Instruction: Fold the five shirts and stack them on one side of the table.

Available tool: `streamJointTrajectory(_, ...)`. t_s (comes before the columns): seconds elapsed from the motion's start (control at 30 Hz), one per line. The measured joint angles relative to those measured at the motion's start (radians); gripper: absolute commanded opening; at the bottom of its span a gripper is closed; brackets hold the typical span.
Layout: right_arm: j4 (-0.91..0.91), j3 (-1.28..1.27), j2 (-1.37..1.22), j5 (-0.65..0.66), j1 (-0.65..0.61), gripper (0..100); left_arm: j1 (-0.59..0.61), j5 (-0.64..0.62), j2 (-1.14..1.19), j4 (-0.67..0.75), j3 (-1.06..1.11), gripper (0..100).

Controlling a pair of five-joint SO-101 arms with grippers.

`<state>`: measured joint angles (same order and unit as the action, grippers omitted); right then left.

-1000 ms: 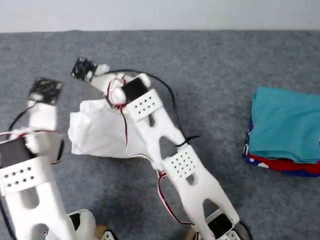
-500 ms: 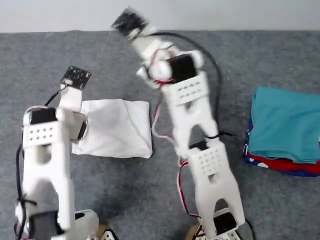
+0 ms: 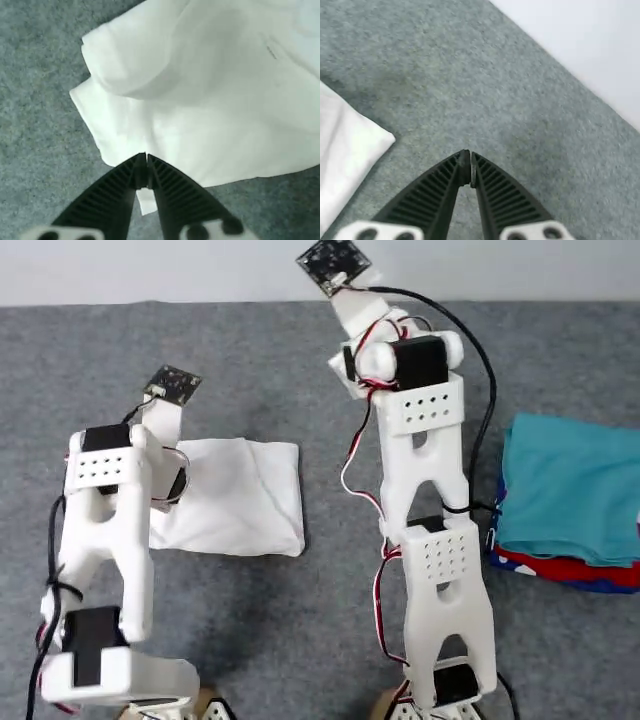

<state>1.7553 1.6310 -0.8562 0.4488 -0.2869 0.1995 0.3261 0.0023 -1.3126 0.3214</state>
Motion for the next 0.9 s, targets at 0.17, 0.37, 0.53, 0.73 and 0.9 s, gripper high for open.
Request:
streamJointTrajectory(0.17,0.000,0.000,0.021,0.000,0.023,0.9,0.000,0.000,0.098,0.055,0.000,1)
streamJointTrajectory(0.37,0.002,0.000,0.044,0.000,0.025,0.9,0.092,0.008,0.186,0.115,0.000,1)
streamJointTrajectory(0.53,0.002,0.000,0.044,0.000,0.025,0.9,0.218,0.055,0.196,0.109,0.000,1)
streamJointTrajectory(0.73,0.002,0.000,0.044,0.000,0.025,0.9,0.239,0.074,0.146,0.052,0.000,1)
streamJointTrajectory(0.9,0.002,0.000,0.044,0.000,0.023,0.9,0.160,0.077,0.032,0.023,0.000,1)
